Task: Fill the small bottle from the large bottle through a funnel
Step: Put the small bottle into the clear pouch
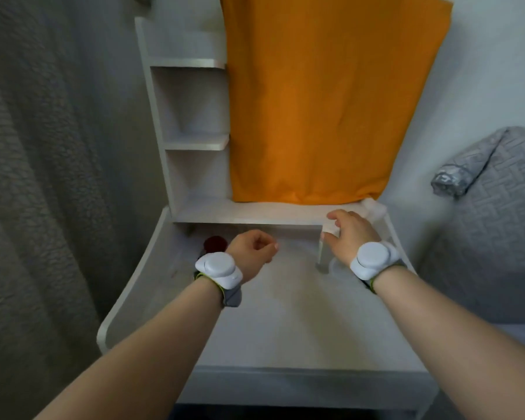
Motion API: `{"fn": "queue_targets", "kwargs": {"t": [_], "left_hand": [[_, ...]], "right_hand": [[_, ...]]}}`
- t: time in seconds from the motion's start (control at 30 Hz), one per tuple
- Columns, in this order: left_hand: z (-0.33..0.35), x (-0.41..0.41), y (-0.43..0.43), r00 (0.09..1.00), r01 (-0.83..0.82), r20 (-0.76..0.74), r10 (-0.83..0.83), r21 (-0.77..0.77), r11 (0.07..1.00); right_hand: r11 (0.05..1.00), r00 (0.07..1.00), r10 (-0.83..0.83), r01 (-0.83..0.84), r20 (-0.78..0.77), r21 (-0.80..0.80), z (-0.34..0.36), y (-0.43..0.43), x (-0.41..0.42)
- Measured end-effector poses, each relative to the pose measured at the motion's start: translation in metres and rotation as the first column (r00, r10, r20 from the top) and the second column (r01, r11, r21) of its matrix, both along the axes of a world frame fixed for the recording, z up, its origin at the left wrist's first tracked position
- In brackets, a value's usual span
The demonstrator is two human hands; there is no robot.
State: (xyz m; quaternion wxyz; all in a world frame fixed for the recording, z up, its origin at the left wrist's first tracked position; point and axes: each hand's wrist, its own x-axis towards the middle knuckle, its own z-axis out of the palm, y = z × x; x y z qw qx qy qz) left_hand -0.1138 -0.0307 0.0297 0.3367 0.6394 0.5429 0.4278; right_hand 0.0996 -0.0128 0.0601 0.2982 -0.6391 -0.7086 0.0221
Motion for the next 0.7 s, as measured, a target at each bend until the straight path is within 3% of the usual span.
{"fn": "queue_targets", "kwargs": {"t": [0.13, 0.27, 0.53, 0.7], "left_hand": [[-0.017, 0.009, 0.013, 0.997, -0.044, -0.064, 0.045, 0.012, 0.999], [-0.026, 0.003, 0.024, 0.98, -0.089, -0.177, 0.09, 0.016, 0.996], [-0.039, -0.038, 0.037, 0.833, -0.316, -0.455, 0.315, 0.077, 0.946], [-0.045, -0.06, 0.031, 0.744, -0.387, -0.597, 0.299, -0.021, 0.922]], "right_hand": [[0.999, 0.979, -0.036, 0.037, 0.199, -0.002, -0.015, 0.021, 0.001], [0.997, 0.962, -0.059, 0.068, 0.265, -0.024, -0.024, 0.037, 0.001], [0.999, 0.995, 0.046, -0.046, 0.085, 0.0, -0.027, 0.038, -0.021], [0.981, 0.98, 0.195, -0.196, -0.032, -0.014, -0.026, 0.026, -0.055]]}}
